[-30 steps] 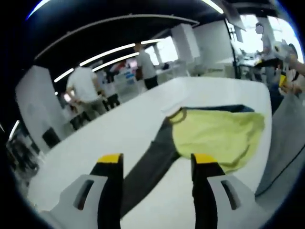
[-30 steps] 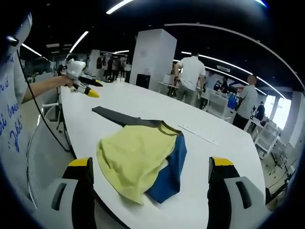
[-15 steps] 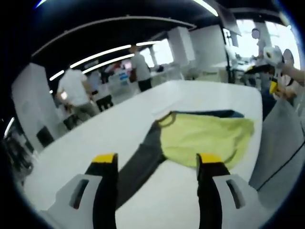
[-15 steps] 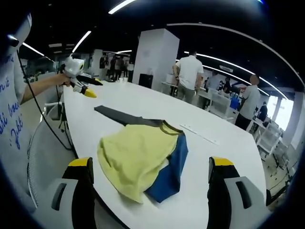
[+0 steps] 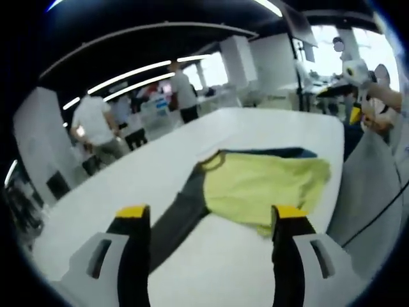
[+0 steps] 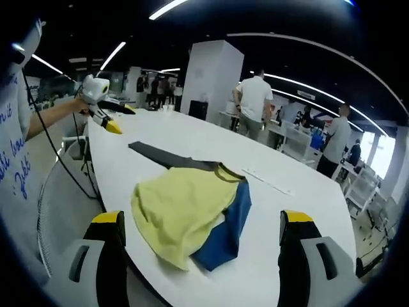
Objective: Fold the garment on the visible template until the final outline fits inside the template.
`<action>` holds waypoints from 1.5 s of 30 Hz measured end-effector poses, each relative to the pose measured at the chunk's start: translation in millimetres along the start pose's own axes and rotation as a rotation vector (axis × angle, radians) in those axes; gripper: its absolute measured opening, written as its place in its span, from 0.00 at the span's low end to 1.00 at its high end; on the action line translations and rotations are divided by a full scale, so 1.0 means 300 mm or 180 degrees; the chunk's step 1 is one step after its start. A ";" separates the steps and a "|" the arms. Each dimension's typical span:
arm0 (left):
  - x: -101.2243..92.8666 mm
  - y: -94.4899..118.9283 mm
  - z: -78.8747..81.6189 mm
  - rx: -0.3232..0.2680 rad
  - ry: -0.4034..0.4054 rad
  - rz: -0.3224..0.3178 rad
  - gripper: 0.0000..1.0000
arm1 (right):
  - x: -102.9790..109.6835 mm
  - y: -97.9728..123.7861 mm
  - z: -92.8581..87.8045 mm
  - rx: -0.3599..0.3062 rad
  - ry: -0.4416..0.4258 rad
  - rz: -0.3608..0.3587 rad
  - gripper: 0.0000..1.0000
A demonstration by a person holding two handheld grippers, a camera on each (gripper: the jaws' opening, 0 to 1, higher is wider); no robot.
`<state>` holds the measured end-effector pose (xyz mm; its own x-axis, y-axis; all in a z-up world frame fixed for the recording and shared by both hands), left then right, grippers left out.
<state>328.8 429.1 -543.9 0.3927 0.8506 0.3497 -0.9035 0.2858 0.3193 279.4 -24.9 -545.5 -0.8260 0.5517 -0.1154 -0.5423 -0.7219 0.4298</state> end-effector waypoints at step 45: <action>-0.182 0.094 0.071 -0.0082 -0.0031 -0.0377 1.00 | -0.027 0.046 -0.037 0.0025 -0.0006 -0.0012 1.00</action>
<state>285.5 381.3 -535.2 0.4985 0.8059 0.3195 -0.8548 0.3954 0.3361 276.7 -44.0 -548.7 -0.8236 0.5553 -0.1154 -0.5442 -0.7165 0.4364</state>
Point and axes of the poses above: the point that each gripper's makers call its tool centre point, and the gripper's own axes: y roughly backward along the fingers, x roughly to its left, z roughly out of its top, the point moved 10 cm from there along y, roughly backward along the fingers, and after that the axes turned 15 degrees about z, right-handed, at the moved point
